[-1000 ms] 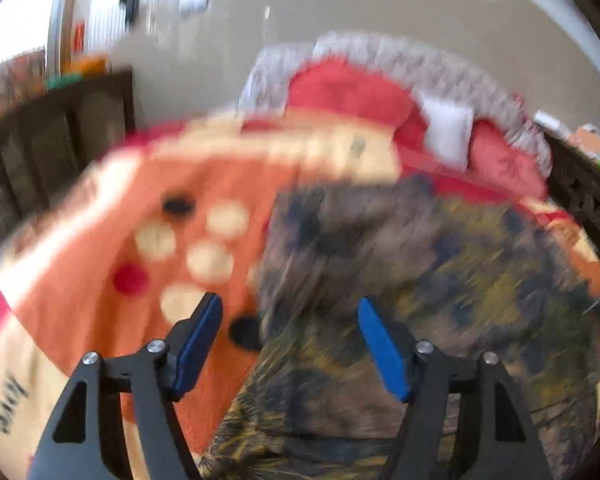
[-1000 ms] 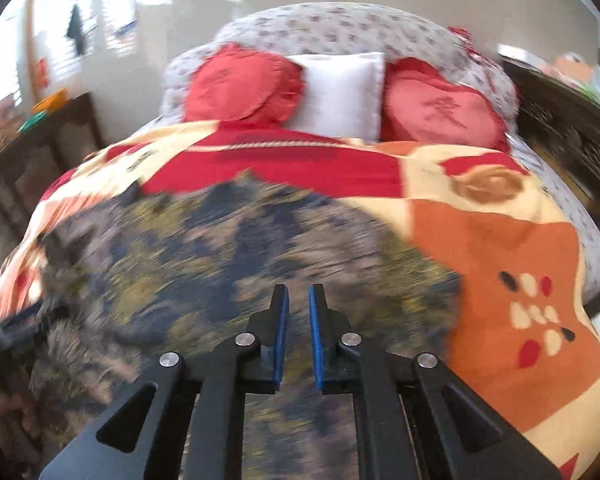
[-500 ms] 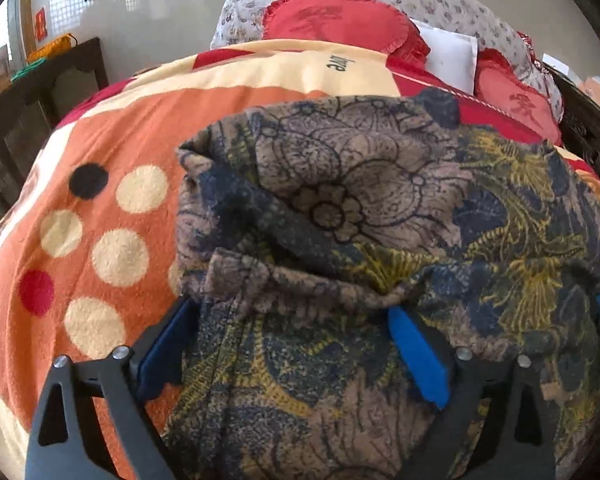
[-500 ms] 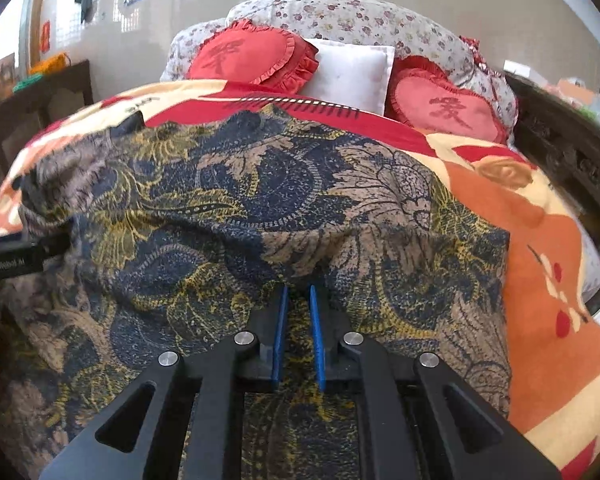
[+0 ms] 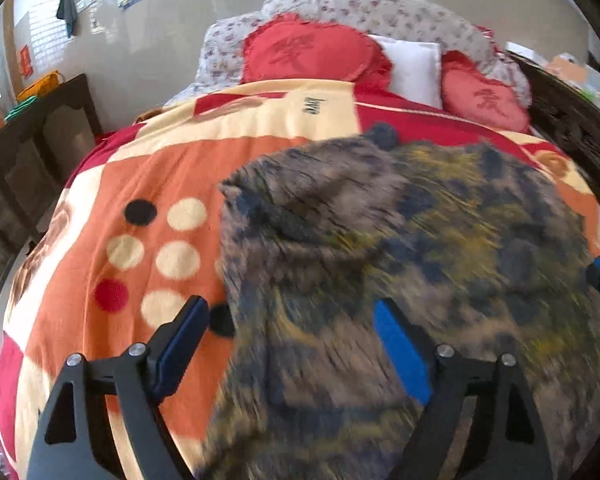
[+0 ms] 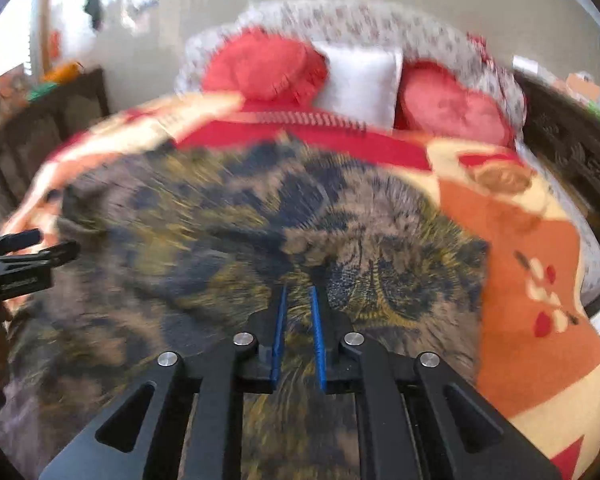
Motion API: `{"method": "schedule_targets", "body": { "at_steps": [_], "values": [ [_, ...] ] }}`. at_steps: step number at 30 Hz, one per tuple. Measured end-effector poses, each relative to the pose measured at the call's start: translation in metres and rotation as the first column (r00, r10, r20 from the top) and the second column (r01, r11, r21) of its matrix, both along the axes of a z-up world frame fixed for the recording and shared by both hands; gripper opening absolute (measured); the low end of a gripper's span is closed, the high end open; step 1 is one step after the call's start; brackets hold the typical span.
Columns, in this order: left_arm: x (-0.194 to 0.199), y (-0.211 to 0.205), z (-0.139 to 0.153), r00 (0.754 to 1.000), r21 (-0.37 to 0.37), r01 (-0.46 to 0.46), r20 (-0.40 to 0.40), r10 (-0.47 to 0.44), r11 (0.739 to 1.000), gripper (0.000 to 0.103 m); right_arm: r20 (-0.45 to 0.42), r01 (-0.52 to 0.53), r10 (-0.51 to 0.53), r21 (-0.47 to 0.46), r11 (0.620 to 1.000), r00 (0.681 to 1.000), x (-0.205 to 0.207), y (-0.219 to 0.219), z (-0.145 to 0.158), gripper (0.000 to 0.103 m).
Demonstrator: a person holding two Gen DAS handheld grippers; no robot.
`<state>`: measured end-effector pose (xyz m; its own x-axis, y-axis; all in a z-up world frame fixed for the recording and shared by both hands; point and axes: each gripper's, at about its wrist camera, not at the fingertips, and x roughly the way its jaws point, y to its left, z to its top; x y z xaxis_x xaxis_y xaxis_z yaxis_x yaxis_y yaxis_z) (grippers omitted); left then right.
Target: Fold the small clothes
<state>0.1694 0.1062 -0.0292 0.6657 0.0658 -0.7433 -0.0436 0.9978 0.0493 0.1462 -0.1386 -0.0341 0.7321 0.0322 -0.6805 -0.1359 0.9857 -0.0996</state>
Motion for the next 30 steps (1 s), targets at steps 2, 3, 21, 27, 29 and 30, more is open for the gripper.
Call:
{"method": "schedule_targets", "body": {
  "at_steps": [2,3,21,27,29,30],
  "values": [
    [-0.012,-0.01,-0.008,1.0,-0.021,0.029,-0.01,-0.029,0.999,0.089,-0.028,0.055,-0.056,-0.033,0.998,0.998,-0.013,-0.005,-0.007,0.012],
    [-0.013,-0.014,-0.019,0.998,-0.029,0.04,-0.039,-0.041,0.999,0.089,-0.078,0.076,-0.077,-0.023,0.997,0.994,-0.015,-0.01,-0.019,0.013],
    [-0.132,0.093,-0.01,0.978,-0.123,0.102,-0.167,-0.122,0.987,0.093,0.001,-0.041,0.041,0.053,0.998,0.999,-0.217,-0.089,0.063,0.026],
    [-0.211,0.087,-0.044,0.932,-0.16,0.207,-0.269,-0.244,0.965,0.095,-0.046,0.036,-0.035,0.022,0.999,0.998,-0.264,-0.108,0.032,0.026],
    [-0.232,0.08,-0.049,0.907,-0.196,0.26,-0.287,-0.309,0.946,0.098,-0.063,0.026,-0.022,0.069,0.997,0.998,-0.273,-0.108,0.025,0.026],
    [-0.242,0.077,-0.05,0.897,-0.222,0.285,-0.281,-0.341,0.932,0.1,-0.075,0.023,-0.016,0.095,0.995,0.997,-0.275,-0.109,0.021,0.026]
  ]
}}
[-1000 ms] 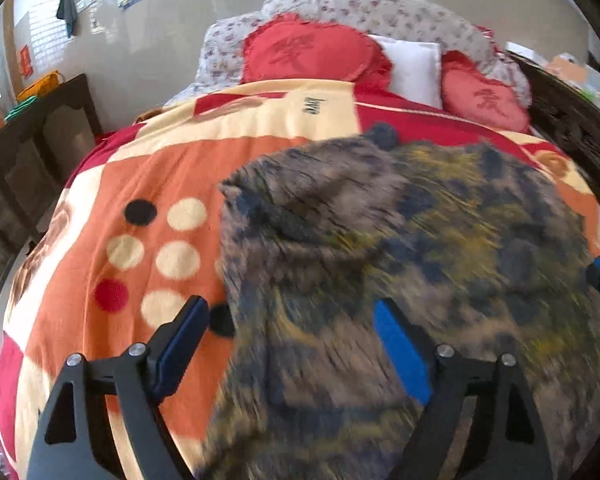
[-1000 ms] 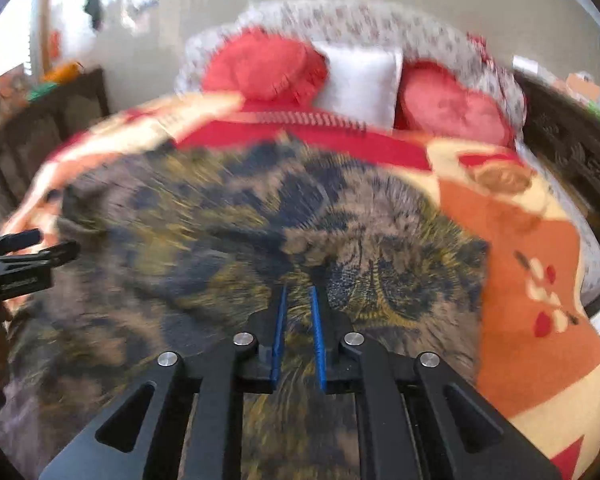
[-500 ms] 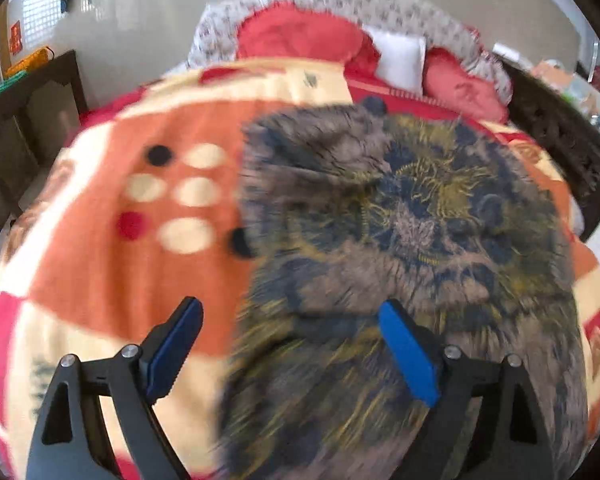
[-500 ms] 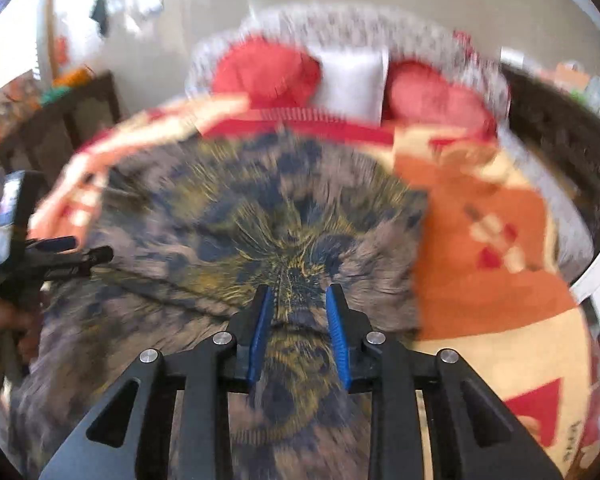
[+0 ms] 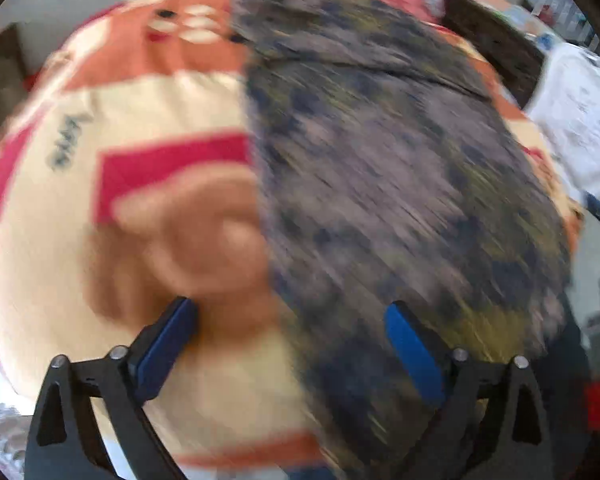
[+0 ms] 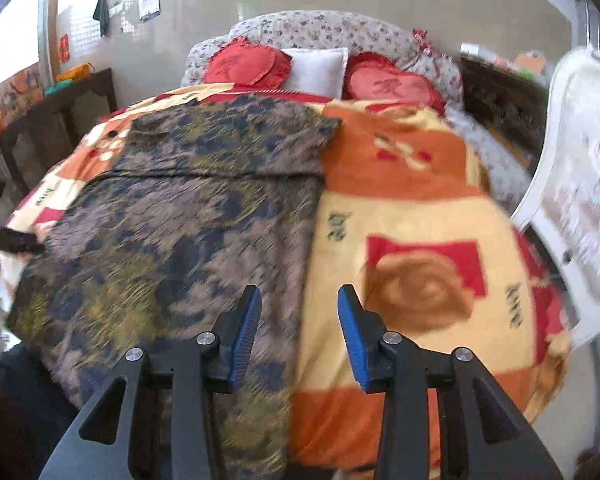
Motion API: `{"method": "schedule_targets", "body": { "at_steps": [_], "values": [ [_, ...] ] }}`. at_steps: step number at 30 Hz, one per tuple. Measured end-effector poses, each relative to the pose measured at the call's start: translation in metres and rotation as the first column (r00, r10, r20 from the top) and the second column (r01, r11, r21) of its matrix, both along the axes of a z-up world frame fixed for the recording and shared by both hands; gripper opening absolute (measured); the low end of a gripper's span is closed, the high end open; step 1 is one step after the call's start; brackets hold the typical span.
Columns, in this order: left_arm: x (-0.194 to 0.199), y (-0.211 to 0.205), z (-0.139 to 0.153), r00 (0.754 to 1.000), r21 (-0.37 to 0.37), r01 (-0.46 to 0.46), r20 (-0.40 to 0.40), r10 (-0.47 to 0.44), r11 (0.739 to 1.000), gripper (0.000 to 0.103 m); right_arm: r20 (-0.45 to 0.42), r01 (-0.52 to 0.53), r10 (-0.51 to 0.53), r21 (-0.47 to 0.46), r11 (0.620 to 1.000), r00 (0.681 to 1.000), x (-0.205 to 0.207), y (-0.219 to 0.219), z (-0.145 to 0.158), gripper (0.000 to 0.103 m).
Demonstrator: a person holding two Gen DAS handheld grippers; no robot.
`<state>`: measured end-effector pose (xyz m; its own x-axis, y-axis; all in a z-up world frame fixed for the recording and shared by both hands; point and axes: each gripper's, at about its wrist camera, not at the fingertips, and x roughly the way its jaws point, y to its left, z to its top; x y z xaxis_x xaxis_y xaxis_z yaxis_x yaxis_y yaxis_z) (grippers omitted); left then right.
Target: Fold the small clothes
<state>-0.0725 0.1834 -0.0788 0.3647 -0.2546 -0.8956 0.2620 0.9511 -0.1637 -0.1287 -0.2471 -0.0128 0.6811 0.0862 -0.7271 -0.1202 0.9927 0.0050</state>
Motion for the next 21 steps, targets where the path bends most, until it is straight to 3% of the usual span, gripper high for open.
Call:
{"method": "schedule_targets", "body": {
  "at_steps": [2,4,7,8,12,15,17,19,21],
  "values": [
    [-0.017,-0.005,0.0,0.999,-0.067,0.053,0.0,-0.053,0.996,0.1,-0.016,0.011,-0.011,0.013,1.0,1.0,-0.006,0.001,-0.006,0.026],
    [-0.023,0.002,0.0,0.999,-0.19,0.052,-0.004,-0.053,0.981,0.1,-0.018,0.016,-0.016,0.017,1.0,1.0,-0.012,0.001,-0.009,0.026],
    [-0.026,0.013,-0.002,0.997,-0.424,0.028,-0.049,-0.053,0.905,0.099,-0.012,0.02,-0.02,0.033,0.999,1.0,-0.018,0.001,-0.008,0.026],
    [-0.028,0.013,-0.005,0.996,-0.458,0.027,-0.06,-0.061,0.889,0.099,-0.008,0.024,-0.023,0.041,0.999,1.0,-0.02,0.0,-0.007,0.026],
    [-0.036,0.011,-0.005,0.996,-0.479,0.026,-0.059,-0.061,0.878,0.095,0.009,0.033,-0.034,0.049,0.998,0.999,-0.029,-0.003,-0.004,0.026],
    [-0.037,0.016,-0.004,0.995,-0.511,0.004,-0.081,-0.052,0.86,0.082,-0.004,0.035,-0.035,0.048,0.998,0.999,-0.037,-0.007,-0.008,0.026],
    [-0.032,0.02,-0.007,0.995,-0.496,-0.002,-0.085,-0.047,0.868,0.075,-0.024,0.049,-0.048,0.053,0.997,0.999,-0.044,-0.013,-0.013,0.026],
    [-0.029,0.025,-0.008,0.997,-0.455,-0.024,-0.081,-0.015,0.89,0.056,-0.05,0.067,-0.064,0.078,0.995,0.997,-0.05,-0.02,-0.019,0.026],
    [-0.026,0.028,-0.01,0.996,-0.463,-0.054,-0.084,0.017,0.885,0.056,-0.081,0.09,-0.082,0.098,0.991,0.993,-0.058,-0.028,-0.026,0.026]
  ]
}}
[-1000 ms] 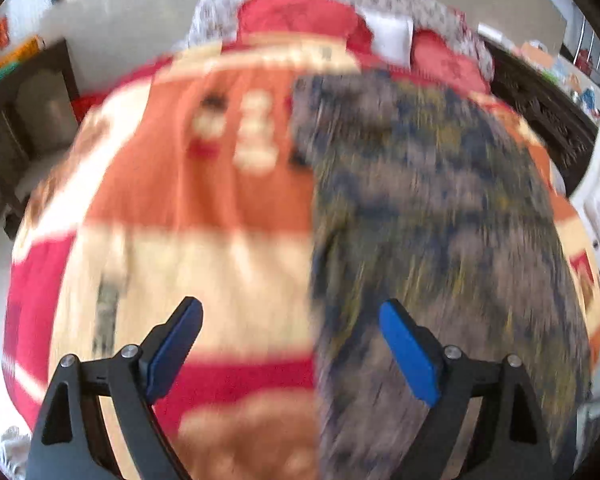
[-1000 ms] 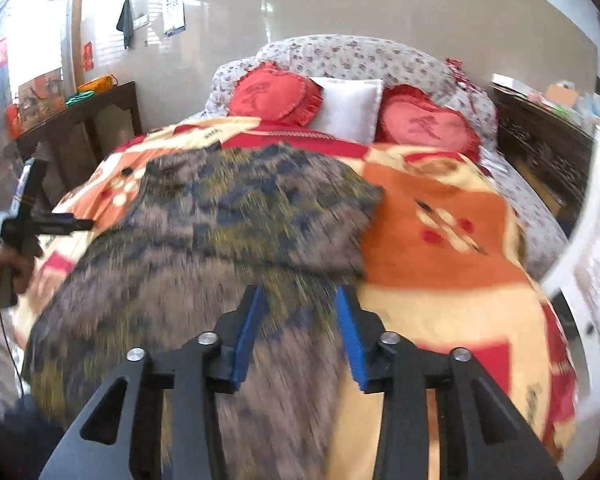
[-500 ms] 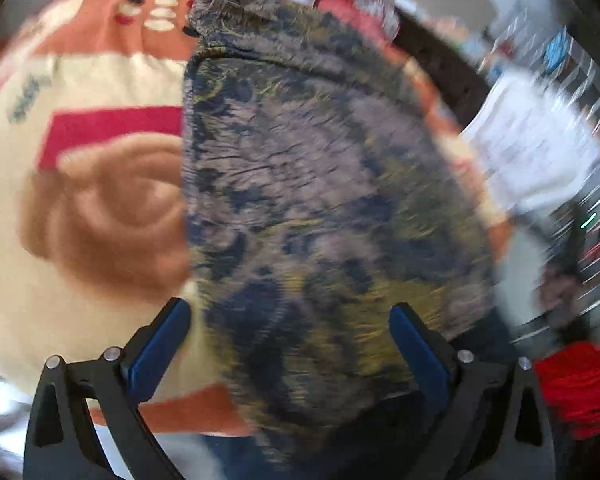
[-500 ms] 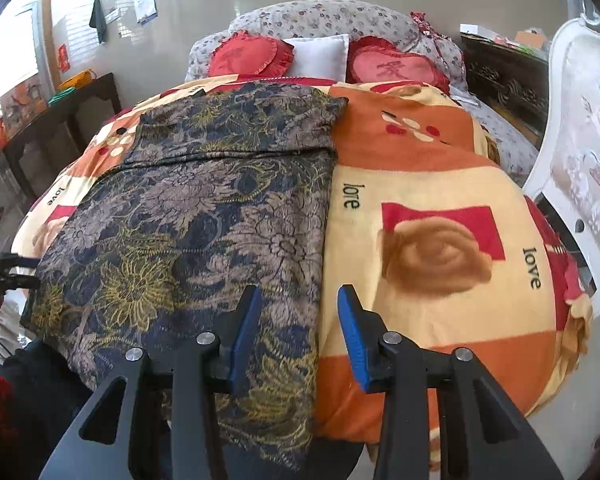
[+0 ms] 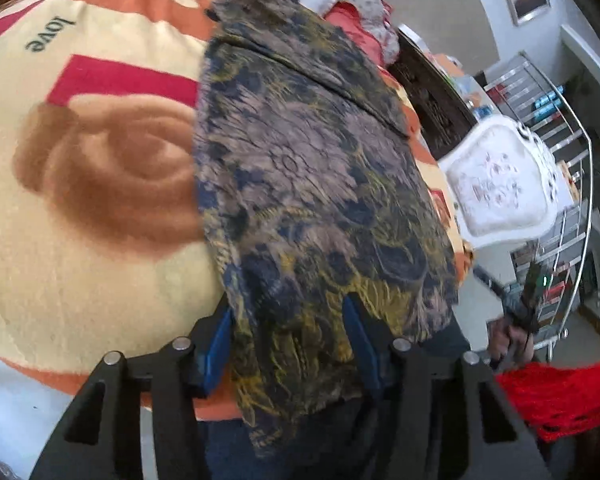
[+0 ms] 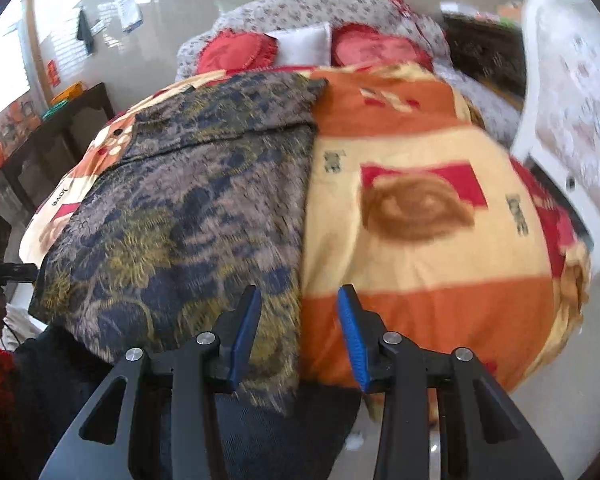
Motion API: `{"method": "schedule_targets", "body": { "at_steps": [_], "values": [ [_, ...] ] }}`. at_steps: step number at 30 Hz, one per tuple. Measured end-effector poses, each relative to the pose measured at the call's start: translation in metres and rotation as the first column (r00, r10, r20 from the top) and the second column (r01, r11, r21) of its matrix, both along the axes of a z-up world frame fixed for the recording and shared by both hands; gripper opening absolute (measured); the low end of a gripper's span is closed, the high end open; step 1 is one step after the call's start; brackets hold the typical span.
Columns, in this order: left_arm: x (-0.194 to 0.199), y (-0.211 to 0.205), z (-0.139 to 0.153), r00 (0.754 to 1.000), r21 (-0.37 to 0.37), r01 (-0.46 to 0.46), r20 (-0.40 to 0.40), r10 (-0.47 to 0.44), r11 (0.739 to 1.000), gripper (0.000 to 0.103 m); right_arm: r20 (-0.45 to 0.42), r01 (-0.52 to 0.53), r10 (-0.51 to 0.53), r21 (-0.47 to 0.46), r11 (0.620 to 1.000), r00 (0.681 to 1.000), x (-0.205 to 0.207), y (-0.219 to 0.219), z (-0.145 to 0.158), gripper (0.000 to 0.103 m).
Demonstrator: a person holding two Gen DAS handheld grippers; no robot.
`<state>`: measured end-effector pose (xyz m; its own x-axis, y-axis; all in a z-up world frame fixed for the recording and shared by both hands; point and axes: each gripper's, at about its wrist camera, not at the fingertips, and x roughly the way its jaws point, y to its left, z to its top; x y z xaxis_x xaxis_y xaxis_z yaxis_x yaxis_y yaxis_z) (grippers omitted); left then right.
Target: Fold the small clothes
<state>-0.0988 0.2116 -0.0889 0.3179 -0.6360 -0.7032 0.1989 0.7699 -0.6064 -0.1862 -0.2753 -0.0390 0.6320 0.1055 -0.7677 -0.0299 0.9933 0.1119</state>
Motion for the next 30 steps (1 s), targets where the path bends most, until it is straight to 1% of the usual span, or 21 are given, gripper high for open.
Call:
{"method": "schedule_targets", "body": {
  "at_steps": [2,4,5,7,8,9,11,12,13,14,16,17,18,19,21,23,25,27,30],
  "values": [
    [0.0,-0.006,0.0,1.0,0.012,0.007,0.011,-0.007,1.0,0.065,-0.016,0.002,-0.002,0.038,0.999,1.0,-0.006,-0.005,-0.006,0.026],
    [0.0,-0.012,0.003,0.999,0.002,0.037,0.02,-0.037,0.999,0.082,-0.018,-0.016,0.017,0.086,0.996,1.0,-0.009,-0.006,-0.014,0.026],
    [0.001,-0.016,0.003,0.998,-0.018,0.054,0.015,-0.054,0.998,0.083,-0.019,-0.022,0.024,0.102,0.994,1.0,-0.009,-0.005,-0.017,0.026],
    [0.001,-0.023,0.001,0.993,-0.098,0.112,-0.012,-0.113,0.989,0.082,-0.023,-0.033,0.037,0.161,0.986,0.999,-0.007,-0.005,-0.026,0.026],
    [-0.002,-0.026,0.0,0.991,-0.104,0.132,-0.018,-0.135,0.986,0.082,-0.042,-0.037,0.047,0.199,0.979,0.998,-0.003,-0.006,-0.033,0.026],
    [-0.005,-0.03,-0.001,0.988,-0.09,0.151,-0.019,-0.154,0.984,0.081,-0.057,-0.041,0.055,0.213,0.976,0.997,-0.001,-0.006,-0.039,0.026],
    [-0.012,-0.031,-0.004,0.985,-0.044,0.168,-0.031,-0.169,0.985,0.073,-0.095,-0.046,0.067,0.21,0.977,0.993,0.001,-0.006,-0.049,0.026],
    [-0.014,-0.028,-0.005,0.986,-0.041,0.159,-0.034,-0.161,0.986,0.062,-0.111,-0.05,0.074,0.206,0.977,0.991,0.0,-0.006,-0.053,0.026],
    [-0.016,-0.024,-0.006,0.989,-0.045,0.138,-0.039,-0.14,0.989,0.054,-0.112,-0.058,0.084,0.221,0.974,0.99,-0.002,-0.007,-0.056,0.026],
    [-0.017,-0.018,-0.008,0.992,-0.046,0.113,-0.046,-0.115,0.993,0.049,-0.117,-0.064,0.095,0.249,0.966,0.989,-0.004,-0.009,-0.059,0.026],
    [-0.016,-0.01,-0.011,0.995,-0.017,0.072,-0.064,-0.073,0.997,0.019,-0.116,-0.051,0.092,0.316,0.947,0.989,-0.006,-0.016,-0.063,0.018],
    [-0.017,-0.009,-0.01,0.996,-0.002,0.067,-0.062,-0.067,0.998,0.014,-0.122,-0.053,0.104,0.362,0.931,0.987,-0.006,-0.018,-0.065,0.008],
    [-0.018,-0.009,-0.009,0.996,0.007,0.064,-0.06,-0.063,0.998,0.01,-0.128,-0.058,0.114,0.376,0.925,0.985,-0.005,-0.018,-0.065,0.0],
    [-0.019,-0.009,-0.007,0.996,0.008,0.065,-0.059,-0.065,0.998,0.008,-0.13,-0.07,0.127,0.376,0.924,0.983,-0.006,-0.016,-0.064,0.0],
    [-0.024,-0.011,0.005,0.996,0.011,0.088,-0.031,-0.088,0.996,0.005,-0.107,-0.109,0.157,0.359,0.927,0.982,-0.01,-0.013,-0.053,0.0],
    [-0.028,-0.011,0.015,0.993,-0.005,0.114,-0.016,-0.114,0.993,0.004,-0.075,-0.148,0.185,0.349,0.925,0.98,-0.016,-0.013,-0.037,0.0],
    [-0.031,-0.006,0.028,0.993,-0.011,0.119,0.014,-0.119,0.993,0.004,-0.052,-0.17,0.199,0.344,0.923,0.979,-0.02,-0.016,-0.022,0.0],
    [-0.027,-0.001,0.035,0.996,-0.028,0.086,0.034,-0.085,0.996,0.004,-0.019,-0.179,0.197,0.338,0.924,0.98,-0.022,-0.021,-0.005,0.0],
    [-0.008,0.011,0.046,0.997,-0.091,-0.021,0.073,0.028,0.996,0.004,0.044,-0.186,0.182,0.325,0.927,0.982,-0.011,-0.026,0.017,0.0]
  ]
}}
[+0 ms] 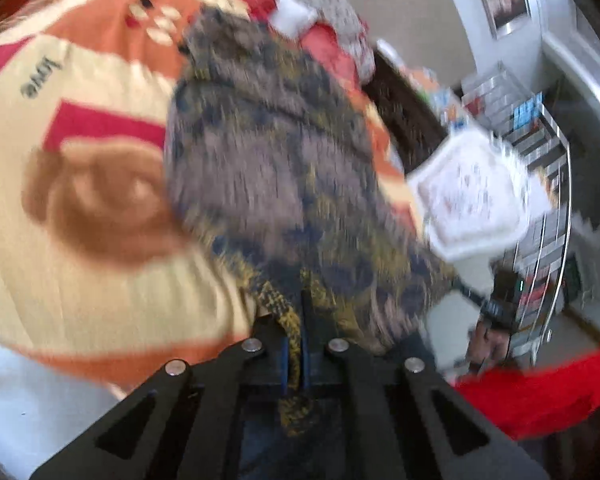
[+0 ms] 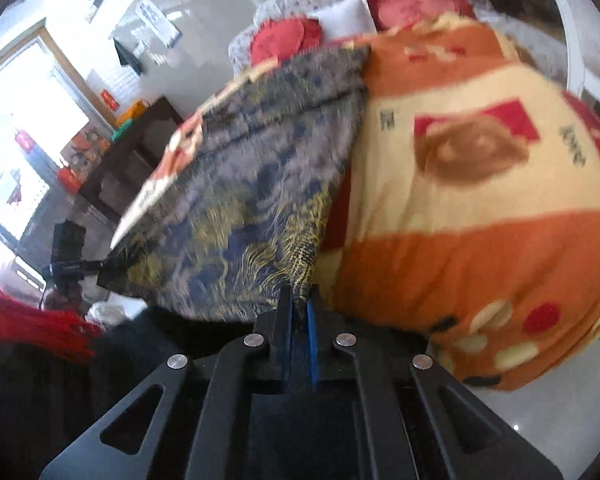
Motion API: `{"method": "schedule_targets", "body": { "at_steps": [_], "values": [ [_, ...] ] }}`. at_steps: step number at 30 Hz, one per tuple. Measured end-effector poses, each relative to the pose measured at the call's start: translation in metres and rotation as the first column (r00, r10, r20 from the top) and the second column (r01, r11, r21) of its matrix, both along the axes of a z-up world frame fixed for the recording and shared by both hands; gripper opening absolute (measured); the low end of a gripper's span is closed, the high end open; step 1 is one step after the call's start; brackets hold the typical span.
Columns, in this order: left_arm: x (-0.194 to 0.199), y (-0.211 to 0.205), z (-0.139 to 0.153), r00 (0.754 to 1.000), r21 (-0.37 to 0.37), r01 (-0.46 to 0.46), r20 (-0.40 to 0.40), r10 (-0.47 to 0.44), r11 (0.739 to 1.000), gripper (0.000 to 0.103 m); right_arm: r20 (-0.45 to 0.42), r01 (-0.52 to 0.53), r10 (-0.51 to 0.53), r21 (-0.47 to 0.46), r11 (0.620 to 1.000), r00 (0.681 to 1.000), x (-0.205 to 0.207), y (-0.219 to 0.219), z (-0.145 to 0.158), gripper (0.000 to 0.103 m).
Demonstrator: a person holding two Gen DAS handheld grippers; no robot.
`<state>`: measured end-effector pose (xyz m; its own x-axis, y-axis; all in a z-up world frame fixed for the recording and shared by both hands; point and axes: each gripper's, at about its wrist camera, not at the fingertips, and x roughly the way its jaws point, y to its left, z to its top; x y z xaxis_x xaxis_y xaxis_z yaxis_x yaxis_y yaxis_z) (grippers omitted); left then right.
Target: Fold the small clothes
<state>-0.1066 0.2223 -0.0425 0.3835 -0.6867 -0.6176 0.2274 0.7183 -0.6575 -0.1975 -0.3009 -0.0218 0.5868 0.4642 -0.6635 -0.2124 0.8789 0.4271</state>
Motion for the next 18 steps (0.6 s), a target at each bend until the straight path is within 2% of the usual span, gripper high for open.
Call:
{"method": "schedule_targets", "body": {
  "at_steps": [4,7,9,12,16,18],
  "values": [
    [0.04,0.008,0.009,0.99,-0.075,-0.133,0.026,0.136,0.988,0.004,0.09,0.063,-0.062,-0.008,0.998,0.994,0.038,-0.002,0.019,0.0],
    [0.089,0.012,0.017,0.966,-0.147,-0.247,0.038,0.255,0.958,0.004,0.151,0.113,-0.112,0.002,0.994,0.982,0.08,-0.004,0.029,0.0],
    [0.122,0.011,0.024,0.951,-0.129,-0.294,0.062,0.303,0.947,0.004,0.175,0.149,-0.15,0.018,0.989,0.973,0.119,-0.006,0.035,0.0],
    [0.179,0.007,0.033,0.931,-0.143,-0.344,0.076,0.357,0.928,0.004,0.187,0.185,-0.191,0.048,0.981,0.964,0.183,-0.004,0.043,0.0],
    [0.254,-0.013,0.052,0.914,-0.063,-0.364,0.165,0.37,0.929,0.004,0.219,0.224,-0.218,-0.003,0.974,0.951,0.27,0.007,0.06,0.0],
    [0.28,-0.017,0.054,0.907,-0.039,-0.379,0.18,0.379,0.925,0.004,0.215,0.248,-0.24,-0.007,0.969,0.947,0.303,0.007,0.064,0.0]
  ]
}}
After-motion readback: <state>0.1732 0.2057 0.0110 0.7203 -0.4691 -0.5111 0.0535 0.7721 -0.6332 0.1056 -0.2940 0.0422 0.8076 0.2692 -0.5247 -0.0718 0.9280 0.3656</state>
